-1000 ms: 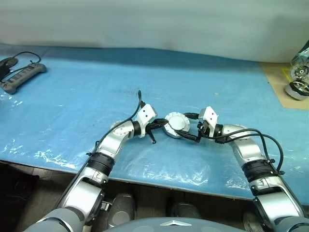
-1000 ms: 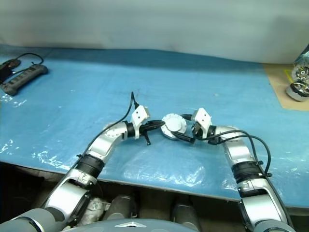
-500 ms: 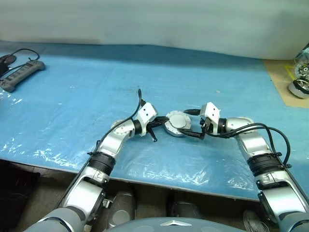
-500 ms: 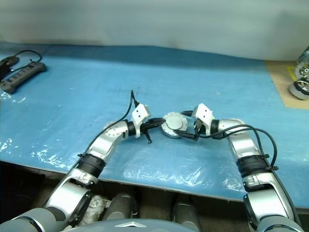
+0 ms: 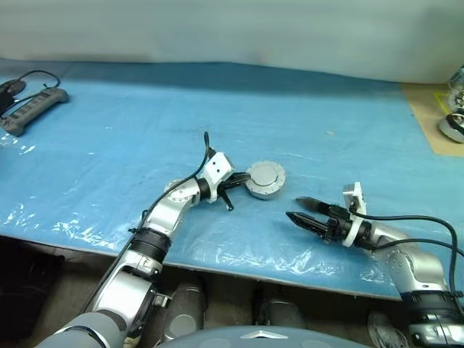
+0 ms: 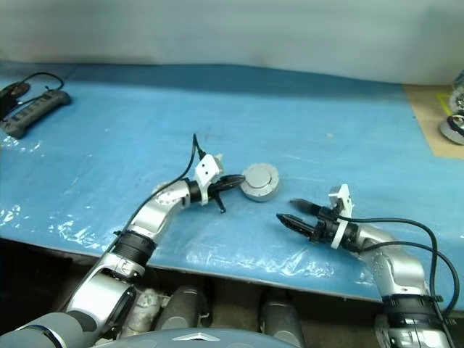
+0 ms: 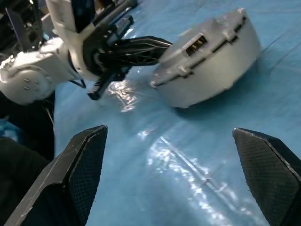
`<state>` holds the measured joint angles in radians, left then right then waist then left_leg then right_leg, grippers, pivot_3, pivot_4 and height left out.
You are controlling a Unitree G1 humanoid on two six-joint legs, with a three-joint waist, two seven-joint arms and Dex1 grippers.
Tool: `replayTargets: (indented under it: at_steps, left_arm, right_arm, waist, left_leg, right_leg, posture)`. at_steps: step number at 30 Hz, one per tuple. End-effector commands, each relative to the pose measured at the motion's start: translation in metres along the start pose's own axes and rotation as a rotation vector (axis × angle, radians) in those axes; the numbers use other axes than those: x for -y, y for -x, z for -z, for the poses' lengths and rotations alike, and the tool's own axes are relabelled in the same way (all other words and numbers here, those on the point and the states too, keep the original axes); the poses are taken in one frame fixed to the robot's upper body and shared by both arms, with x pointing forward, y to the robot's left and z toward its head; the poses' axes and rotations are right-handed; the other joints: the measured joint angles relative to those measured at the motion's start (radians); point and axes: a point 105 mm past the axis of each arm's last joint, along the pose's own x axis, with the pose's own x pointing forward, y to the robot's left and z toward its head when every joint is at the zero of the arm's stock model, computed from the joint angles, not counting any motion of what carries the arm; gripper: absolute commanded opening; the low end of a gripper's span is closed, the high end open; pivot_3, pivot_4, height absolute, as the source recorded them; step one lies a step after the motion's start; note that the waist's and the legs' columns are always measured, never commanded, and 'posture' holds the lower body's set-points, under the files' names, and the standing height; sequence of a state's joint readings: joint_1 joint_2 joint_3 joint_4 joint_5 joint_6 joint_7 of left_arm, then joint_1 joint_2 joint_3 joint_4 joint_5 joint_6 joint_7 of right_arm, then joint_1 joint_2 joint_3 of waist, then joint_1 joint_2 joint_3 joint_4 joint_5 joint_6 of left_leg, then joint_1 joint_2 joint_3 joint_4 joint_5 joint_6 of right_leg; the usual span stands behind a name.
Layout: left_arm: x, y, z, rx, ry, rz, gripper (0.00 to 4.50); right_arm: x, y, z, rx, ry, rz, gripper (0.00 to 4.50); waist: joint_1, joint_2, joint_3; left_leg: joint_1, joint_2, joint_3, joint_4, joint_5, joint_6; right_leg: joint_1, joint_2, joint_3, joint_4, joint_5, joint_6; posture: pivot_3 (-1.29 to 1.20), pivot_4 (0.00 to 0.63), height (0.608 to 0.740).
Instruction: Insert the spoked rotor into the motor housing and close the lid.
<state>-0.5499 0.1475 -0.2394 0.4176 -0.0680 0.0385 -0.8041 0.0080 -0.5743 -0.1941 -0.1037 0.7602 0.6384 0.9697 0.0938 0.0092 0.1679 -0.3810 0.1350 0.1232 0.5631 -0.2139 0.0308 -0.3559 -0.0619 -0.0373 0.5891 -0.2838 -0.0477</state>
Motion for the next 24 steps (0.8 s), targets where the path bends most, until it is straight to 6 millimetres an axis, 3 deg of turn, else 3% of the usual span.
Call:
replayTargets:
  at_steps: [1,5,11,18,24]
  left_arm:
    - [0.010,0.003,0.024,-0.083,0.024,0.028,0.00]
    - [0.011,0.004,0.022,-0.079,0.022,0.031,0.00]
    - [0.011,0.000,0.019,-0.079,0.020,0.037,0.00]
    - [0.013,0.002,0.019,-0.079,0.022,0.041,0.00]
    - [0.012,0.001,0.023,-0.086,0.025,0.036,0.00]
  right_arm:
    - [-0.010,0.002,-0.026,0.112,-0.188,0.001,4.46]
    - [-0.002,-0.010,-0.044,0.145,-0.307,0.054,4.46]
    - [-0.002,-0.039,-0.033,0.042,-0.413,0.114,4.46]
    - [0.015,-0.028,-0.034,0.069,-0.442,0.202,4.46]
    - [0.011,-0.026,-0.032,0.053,-0.438,0.176,4.46]
  waist:
    - [-0.002,-0.001,0.001]
    - [-0.002,0.001,0.002]
    - [0.003,0.002,0.001]
    - [0.000,0.003,0.001]
    - [-0.001,0.003,0.001]
  left_leg:
    - [0.001,0.000,0.000,0.000,0.001,-0.001]
    - [0.003,0.000,0.000,-0.002,0.003,-0.004]
    - [0.002,0.000,0.000,-0.004,0.006,-0.010]
    - [0.002,0.000,0.000,-0.003,0.006,-0.010]
    - [0.001,0.000,0.000,-0.002,0.006,-0.010]
  right_leg:
    - [0.001,0.000,0.000,-0.001,0.000,0.000]
    - [0.002,0.000,0.001,-0.001,0.000,0.000]
    - [0.001,0.001,-0.001,0.002,0.002,0.003]
    - [0.001,0.000,-0.002,0.002,0.003,0.004]
    - [0.001,0.000,-0.002,0.002,0.003,0.004]
  posture:
    - [0.00,0.150,0.740]
    - [0.00,0.150,0.740]
    - [0.00,0.150,0.740]
    - [0.00,0.150,0.740]
    - [0.00,0.150,0.740]
